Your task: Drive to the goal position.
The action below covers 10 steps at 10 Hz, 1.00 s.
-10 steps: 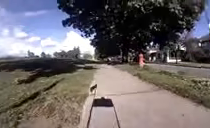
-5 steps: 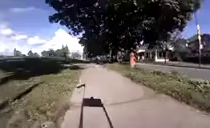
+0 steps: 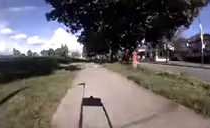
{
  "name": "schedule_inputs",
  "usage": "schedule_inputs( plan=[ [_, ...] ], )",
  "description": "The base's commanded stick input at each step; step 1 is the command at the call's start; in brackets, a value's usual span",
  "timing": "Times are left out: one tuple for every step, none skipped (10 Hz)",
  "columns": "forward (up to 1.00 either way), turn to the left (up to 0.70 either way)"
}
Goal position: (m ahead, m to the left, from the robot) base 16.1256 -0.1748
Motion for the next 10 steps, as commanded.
schedule_inputs(
  plan=[
    [1.0,0.4],
    [1.0,0.4],
    [1.0,0.14],
    [1.0,0.0],
    [1.0,0.0],
    [1.0,0.0],
    [1.0,0.0],
    [1.0,0.0],
    [1.0,0.0],
    [0.98,0.0]
  ],
)
